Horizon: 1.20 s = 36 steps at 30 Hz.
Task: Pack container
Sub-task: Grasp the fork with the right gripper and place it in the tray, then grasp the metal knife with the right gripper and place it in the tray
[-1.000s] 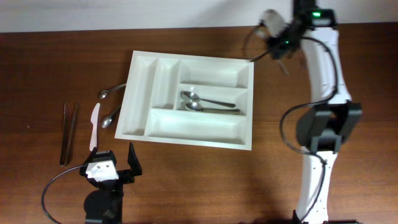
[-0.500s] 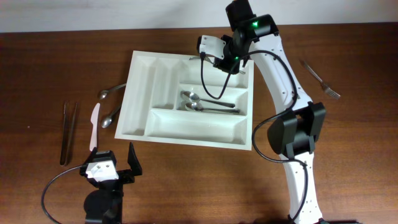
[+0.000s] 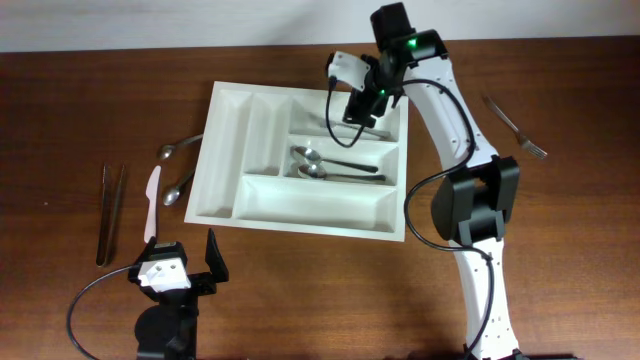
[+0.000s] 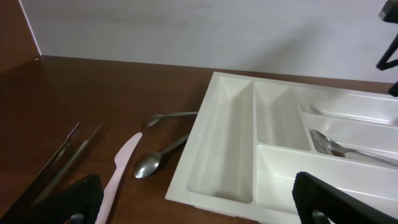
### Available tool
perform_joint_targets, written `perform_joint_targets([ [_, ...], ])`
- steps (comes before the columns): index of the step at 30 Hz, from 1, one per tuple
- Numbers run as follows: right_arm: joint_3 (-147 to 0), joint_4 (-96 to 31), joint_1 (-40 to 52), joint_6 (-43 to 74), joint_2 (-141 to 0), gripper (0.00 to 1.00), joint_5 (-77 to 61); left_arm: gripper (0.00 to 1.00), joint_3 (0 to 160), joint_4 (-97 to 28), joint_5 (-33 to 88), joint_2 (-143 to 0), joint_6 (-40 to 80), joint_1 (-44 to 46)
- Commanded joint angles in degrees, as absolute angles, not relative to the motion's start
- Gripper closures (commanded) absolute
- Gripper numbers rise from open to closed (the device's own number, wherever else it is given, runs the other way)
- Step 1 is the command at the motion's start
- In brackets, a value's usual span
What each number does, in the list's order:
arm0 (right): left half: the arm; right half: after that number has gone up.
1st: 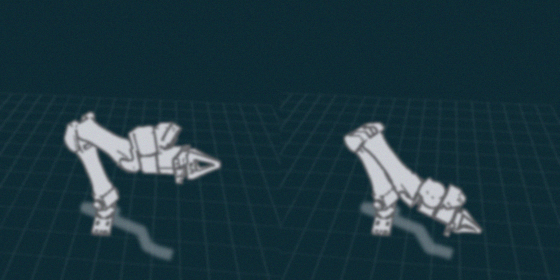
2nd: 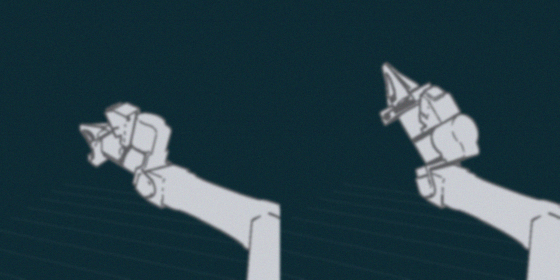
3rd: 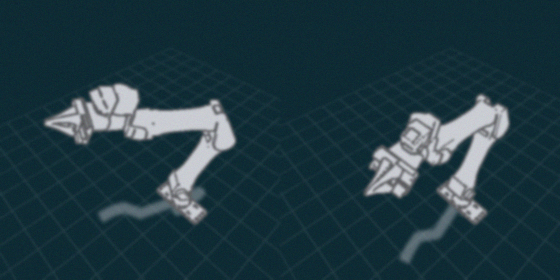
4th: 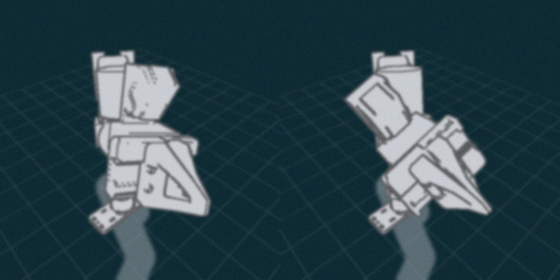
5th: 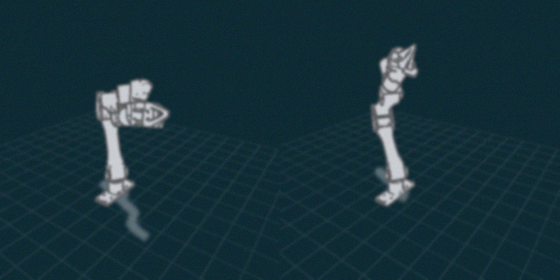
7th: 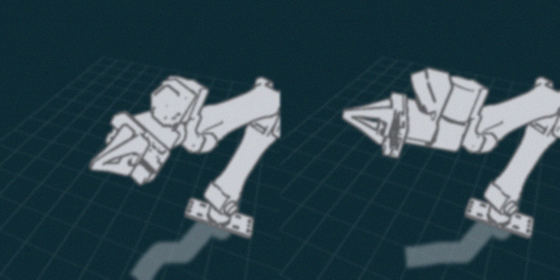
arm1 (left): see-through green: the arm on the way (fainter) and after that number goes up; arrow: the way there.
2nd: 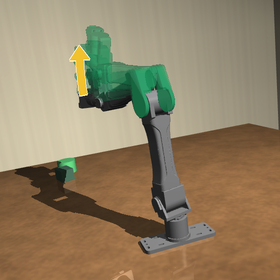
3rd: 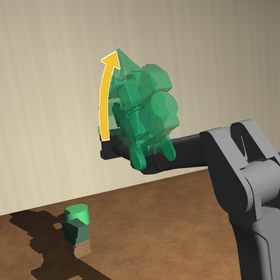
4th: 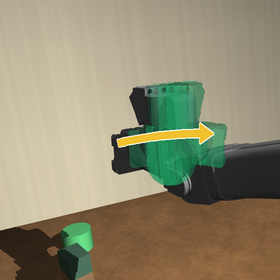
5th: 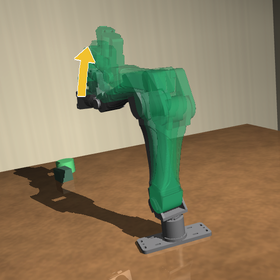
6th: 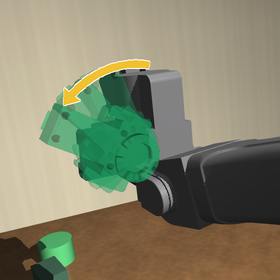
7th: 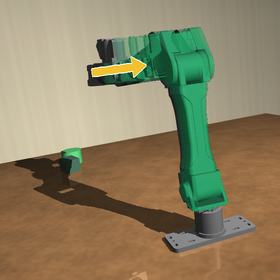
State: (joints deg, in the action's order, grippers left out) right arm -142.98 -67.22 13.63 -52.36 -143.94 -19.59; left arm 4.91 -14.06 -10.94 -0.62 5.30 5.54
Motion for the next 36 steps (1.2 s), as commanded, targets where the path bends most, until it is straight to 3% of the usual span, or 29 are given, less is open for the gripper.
perform_joint_targets([
  [1,-145.1,-67.5,8.0,-40.6,-138.8,0.05,-14.9,0.01,4.5,-13.9,-10.3,-0.3,4.2,5.2],
  [5,-145.2,-69.3,1.4,-37.1,-135.8,0.06,-9.1,0.01,4.5,-13.9,-10.3,-0.3,4.2,5.2],
  [11,-144.4,-73.9,-10.7,-37.0,-136.5,0.17,-4.9,0.01,4.5,-13.9,-10.3,-0.3,4.2,5.2],
  [17,-144.2,-74.1,-17.0,-37.2,-140.0,0.24,-4.9,0.01,4.5,-13.9,-10.3,-0.3,4.2,5.2],
  [36,-140.4,-72.8,-20.3,-37.2,-153.2,0.35,-6.0,0.01,4.5,-13.9,-10.3,-0.3,4.2,5.2],
])
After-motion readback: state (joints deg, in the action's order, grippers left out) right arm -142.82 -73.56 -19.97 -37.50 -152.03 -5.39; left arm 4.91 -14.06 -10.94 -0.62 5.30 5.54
